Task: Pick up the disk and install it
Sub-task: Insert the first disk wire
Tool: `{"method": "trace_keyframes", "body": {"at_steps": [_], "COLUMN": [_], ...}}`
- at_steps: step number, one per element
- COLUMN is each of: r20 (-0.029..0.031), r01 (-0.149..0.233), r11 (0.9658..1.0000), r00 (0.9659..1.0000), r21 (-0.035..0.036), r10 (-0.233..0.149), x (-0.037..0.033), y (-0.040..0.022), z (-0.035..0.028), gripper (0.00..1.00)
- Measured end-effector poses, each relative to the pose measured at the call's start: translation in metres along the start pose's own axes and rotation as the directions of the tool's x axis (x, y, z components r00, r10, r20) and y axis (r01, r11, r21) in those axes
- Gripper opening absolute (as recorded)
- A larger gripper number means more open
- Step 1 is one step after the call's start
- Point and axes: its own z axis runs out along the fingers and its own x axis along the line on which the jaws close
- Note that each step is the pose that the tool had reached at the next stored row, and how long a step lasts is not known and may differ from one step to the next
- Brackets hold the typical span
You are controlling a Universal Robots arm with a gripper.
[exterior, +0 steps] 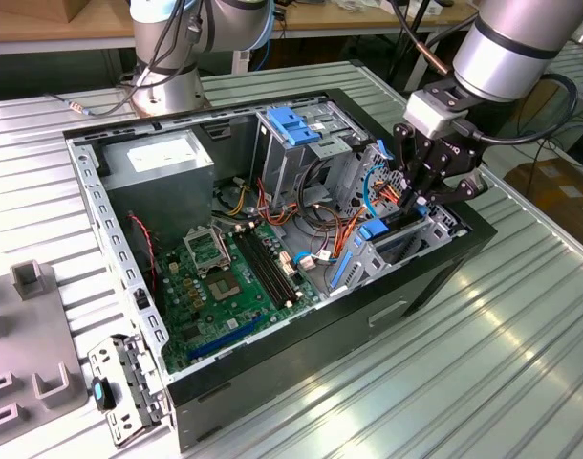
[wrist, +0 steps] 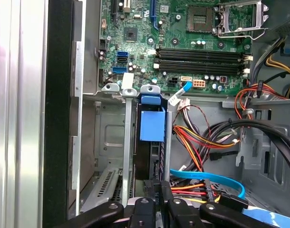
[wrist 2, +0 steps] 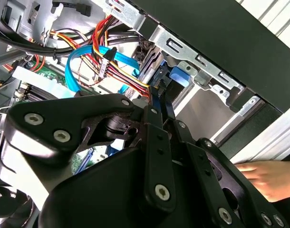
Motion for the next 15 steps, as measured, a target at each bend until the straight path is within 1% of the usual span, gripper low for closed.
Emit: {"method": "trace_keyframes", "body": {"at_steps": [3,9,15], "r20": [0.0009,-0.0001,0.0001], "r01": [-0.01,-0.037,-0.035], "r11": [1.0,0.9993,0.9994], "r00": [1.0,0.9993,0.9994], "r21": [0.0002,0.0005,0.0005], "r10": [0.01,0.037,0.035], "x": [0.0002,0.0004,0.0005], "y": [-0.0001,-0.0001,0.0], "z": [-0.0024,-0.0026,-0.0011], "gripper": [0.17,0.17,0.17]}}
